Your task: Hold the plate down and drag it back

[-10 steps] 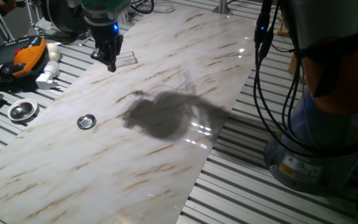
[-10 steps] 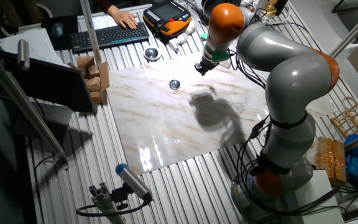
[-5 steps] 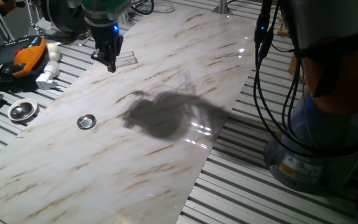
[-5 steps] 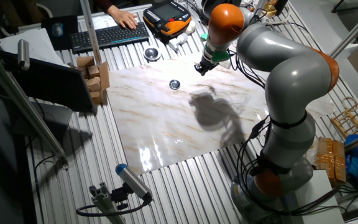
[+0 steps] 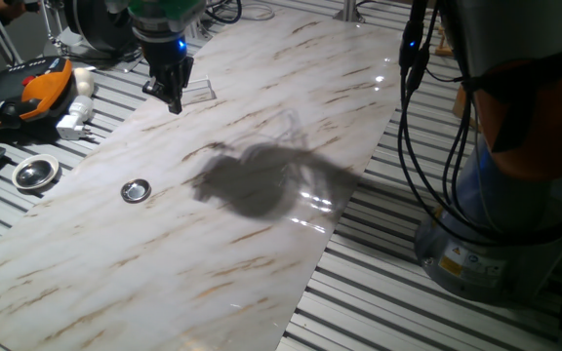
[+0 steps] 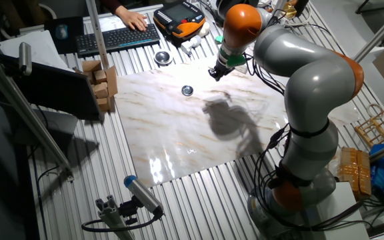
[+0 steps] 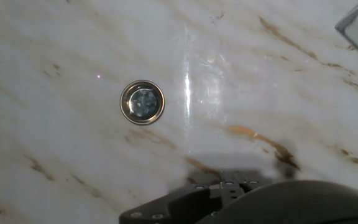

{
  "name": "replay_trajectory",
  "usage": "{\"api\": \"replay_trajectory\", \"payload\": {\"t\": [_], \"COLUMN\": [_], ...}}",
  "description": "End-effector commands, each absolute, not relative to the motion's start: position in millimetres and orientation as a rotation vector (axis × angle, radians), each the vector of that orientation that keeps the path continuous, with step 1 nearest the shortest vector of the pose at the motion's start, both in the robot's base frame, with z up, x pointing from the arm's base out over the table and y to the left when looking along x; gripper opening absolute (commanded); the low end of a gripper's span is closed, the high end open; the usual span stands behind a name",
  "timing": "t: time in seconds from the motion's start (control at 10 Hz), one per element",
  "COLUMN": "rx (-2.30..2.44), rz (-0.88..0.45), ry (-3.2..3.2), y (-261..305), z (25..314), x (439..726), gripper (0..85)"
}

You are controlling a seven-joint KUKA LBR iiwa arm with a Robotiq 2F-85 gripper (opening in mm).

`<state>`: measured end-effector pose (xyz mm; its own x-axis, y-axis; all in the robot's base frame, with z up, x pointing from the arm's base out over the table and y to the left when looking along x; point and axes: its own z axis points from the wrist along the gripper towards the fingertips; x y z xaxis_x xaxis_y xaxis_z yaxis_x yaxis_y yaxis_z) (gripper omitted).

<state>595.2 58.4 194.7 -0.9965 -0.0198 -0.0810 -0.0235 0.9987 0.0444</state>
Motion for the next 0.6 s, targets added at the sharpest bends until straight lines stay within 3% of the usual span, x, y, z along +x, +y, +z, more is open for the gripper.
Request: {"api": "replay_trajectory", "payload": {"t": [0.0, 0.5], "rx": [-0.036, -0.026], "rz": [0.069, 0.074], "ry": [3.060, 3.065], "y": [58.3, 59.2], "z": [194.2, 192.1], "x": [595.4, 596.9], "gripper": [0.0, 0.0]}}
